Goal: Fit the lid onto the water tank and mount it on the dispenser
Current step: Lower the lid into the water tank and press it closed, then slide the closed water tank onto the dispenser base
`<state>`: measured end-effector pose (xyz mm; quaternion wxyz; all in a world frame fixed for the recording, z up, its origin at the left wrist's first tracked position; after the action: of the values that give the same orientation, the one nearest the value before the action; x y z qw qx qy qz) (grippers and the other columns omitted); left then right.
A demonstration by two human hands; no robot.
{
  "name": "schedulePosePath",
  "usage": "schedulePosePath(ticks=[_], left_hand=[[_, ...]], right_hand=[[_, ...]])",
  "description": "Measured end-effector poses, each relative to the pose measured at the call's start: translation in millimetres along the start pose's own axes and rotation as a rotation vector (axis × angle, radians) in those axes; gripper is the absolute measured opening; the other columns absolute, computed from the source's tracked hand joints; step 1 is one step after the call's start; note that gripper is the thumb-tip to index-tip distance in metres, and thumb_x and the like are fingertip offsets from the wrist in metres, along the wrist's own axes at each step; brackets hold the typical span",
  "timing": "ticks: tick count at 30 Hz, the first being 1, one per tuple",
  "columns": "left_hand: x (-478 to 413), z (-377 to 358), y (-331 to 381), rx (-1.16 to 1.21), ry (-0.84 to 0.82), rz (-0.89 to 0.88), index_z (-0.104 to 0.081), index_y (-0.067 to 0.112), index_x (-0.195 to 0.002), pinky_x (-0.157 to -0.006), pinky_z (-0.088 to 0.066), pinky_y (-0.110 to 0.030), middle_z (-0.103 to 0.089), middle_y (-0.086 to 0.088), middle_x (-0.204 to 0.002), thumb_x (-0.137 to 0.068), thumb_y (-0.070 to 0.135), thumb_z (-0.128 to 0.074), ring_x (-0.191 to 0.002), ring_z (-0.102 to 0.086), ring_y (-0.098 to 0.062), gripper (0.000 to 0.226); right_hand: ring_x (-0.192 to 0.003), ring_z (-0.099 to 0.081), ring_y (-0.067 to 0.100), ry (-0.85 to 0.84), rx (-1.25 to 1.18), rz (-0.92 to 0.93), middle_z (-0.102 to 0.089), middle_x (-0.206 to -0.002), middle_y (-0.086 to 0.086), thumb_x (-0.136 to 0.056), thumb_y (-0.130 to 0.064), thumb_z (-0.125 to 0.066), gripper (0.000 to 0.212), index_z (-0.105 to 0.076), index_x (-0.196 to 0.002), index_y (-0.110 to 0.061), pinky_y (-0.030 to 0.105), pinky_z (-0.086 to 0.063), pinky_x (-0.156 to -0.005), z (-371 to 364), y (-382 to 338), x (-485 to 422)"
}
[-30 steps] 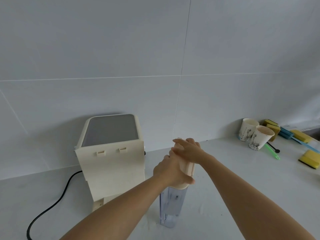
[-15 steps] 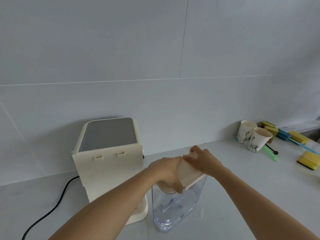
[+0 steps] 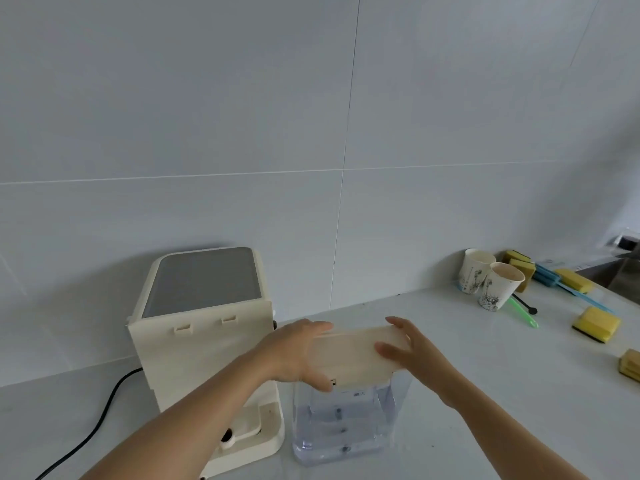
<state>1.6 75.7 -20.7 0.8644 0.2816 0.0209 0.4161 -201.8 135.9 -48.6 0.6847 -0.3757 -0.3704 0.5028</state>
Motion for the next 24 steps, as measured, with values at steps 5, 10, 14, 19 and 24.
schedulePosePath(ticks=[5, 10, 14, 19, 24], left_hand=[[10, -15, -15, 0.311, 0.173, 0.006, -0.01, 0.032, -0.142, -0.102, -0.024, -0.021, -0.023, 0.006, -0.149, -0.054, 0.038, -0.08, -0.133, -0.024, -0.007, 0.112], [19, -39, -26, 0.493, 0.238, 0.039, 0.006, 0.029, -0.142, -0.101, -0.022, -0.018, -0.014, 0.011, -0.148, -0.054, 0.034, -0.081, -0.127, -0.016, 0.002, 0.124], [19, -50, -33, 0.72, 0.248, 0.115, 0.005, 0.027, -0.142, -0.099, -0.036, -0.02, -0.037, 0.01, -0.138, -0.05, 0.022, -0.086, -0.127, -0.039, -0.011, 0.129], [19, -52, -36, 0.786, 0.251, 0.144, -0.041, 0.025, -0.122, -0.098, -0.043, -0.026, -0.056, 0.009, -0.116, -0.048, 0.022, -0.087, -0.115, -0.051, -0.013, 0.087], [33, -37, -41, 0.766, 0.329, 0.124, -0.047, 0.039, -0.102, -0.091, -0.047, -0.019, -0.062, 0.009, -0.112, -0.045, 0.021, -0.089, -0.107, -0.056, -0.008, 0.073]], right_hand=[[-0.122, -0.039, 0.022, -0.13, -0.172, 0.003, -0.028, -0.132, -0.004, -0.043, -0.048, -0.084, 0.12, -0.014, -0.14, -0.032, 0.036, -0.036, -0.105, 6, 12, 10], [-0.11, -0.05, 0.017, -0.284, -0.254, 0.007, -0.047, -0.126, 0.002, -0.033, -0.027, -0.086, 0.113, -0.031, -0.131, -0.022, 0.026, -0.048, -0.083, 1, 15, 15], [-0.115, -0.047, 0.021, -0.218, -0.168, -0.001, -0.053, -0.123, 0.006, -0.052, -0.001, -0.081, 0.086, -0.04, -0.126, -0.02, 0.045, -0.038, -0.103, -4, 25, 14], [-0.112, -0.05, 0.021, -0.192, -0.127, -0.003, -0.06, -0.116, 0.006, -0.056, 0.008, -0.077, 0.077, -0.048, -0.122, -0.018, 0.045, -0.04, -0.101, -2, 26, 11], [-0.105, -0.056, 0.02, -0.212, -0.077, 0.041, -0.063, -0.109, 0.006, -0.052, 0.012, -0.077, 0.075, -0.051, -0.118, -0.013, 0.037, -0.048, -0.089, -9, 16, 1]])
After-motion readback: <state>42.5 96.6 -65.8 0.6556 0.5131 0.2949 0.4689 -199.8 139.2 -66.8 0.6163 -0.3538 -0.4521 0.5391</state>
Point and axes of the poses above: each hand's wrist, its own x-axis away from the middle knuckle, its own z-axis out of the back of the hand, y = z × x, the point moved 3 cm from there along -x, towards the middle knuckle
